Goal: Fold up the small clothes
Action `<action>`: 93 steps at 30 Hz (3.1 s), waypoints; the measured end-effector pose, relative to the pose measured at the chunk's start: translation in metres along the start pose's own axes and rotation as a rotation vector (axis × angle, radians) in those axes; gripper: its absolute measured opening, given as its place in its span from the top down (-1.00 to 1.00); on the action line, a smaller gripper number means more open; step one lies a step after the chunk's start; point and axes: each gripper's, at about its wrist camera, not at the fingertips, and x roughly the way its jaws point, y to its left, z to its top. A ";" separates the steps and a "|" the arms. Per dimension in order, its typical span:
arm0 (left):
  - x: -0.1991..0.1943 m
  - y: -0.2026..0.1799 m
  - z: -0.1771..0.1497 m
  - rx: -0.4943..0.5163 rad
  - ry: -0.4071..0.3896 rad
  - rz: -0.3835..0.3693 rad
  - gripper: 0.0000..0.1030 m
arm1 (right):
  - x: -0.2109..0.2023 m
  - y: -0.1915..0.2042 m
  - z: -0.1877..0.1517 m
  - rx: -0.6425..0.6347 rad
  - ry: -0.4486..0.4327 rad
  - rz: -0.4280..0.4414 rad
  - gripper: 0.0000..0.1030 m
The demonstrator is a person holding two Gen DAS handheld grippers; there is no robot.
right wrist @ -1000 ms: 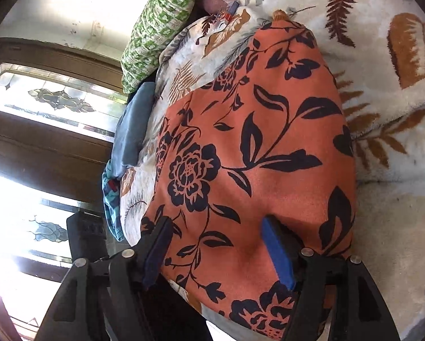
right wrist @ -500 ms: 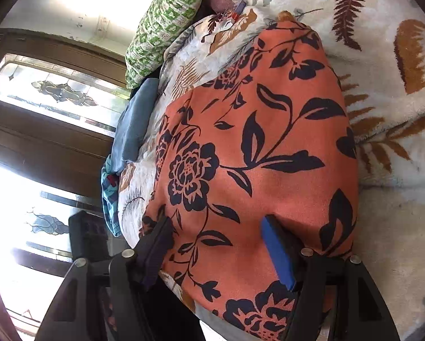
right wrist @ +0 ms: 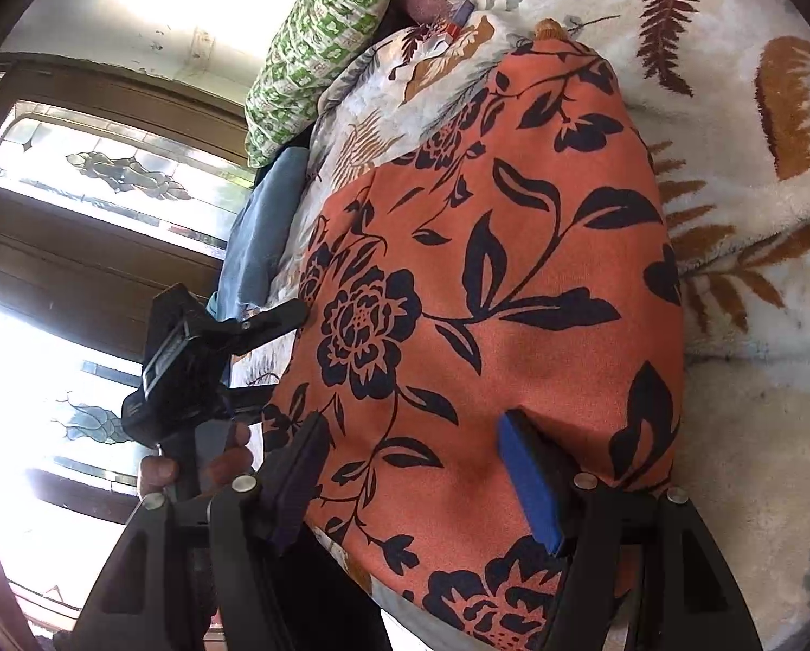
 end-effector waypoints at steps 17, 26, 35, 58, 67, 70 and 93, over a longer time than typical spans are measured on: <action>-0.026 -0.009 -0.009 0.093 -0.086 0.022 -0.23 | -0.021 0.014 0.009 0.001 -0.022 0.029 -0.34; -0.004 0.004 -0.017 0.080 0.011 -0.007 -0.68 | -0.045 -0.047 0.033 0.166 -0.087 -0.042 -0.46; 0.001 -0.024 -0.023 0.192 0.036 0.104 0.42 | 0.002 -0.033 0.036 0.092 0.018 -0.118 0.08; -0.043 -0.243 -0.097 0.610 -0.231 0.155 0.46 | -0.208 0.033 0.028 -0.185 -0.304 -0.242 0.20; 0.010 -0.222 -0.100 0.591 -0.149 0.235 0.46 | -0.176 -0.029 0.023 -0.102 -0.243 -0.230 0.20; 0.029 -0.208 -0.097 0.573 -0.129 0.254 0.45 | -0.157 -0.047 0.023 -0.079 -0.218 -0.226 0.20; 0.066 -0.127 -0.132 0.538 -0.107 0.453 -0.68 | -0.108 -0.061 -0.010 0.062 -0.132 -0.280 -0.46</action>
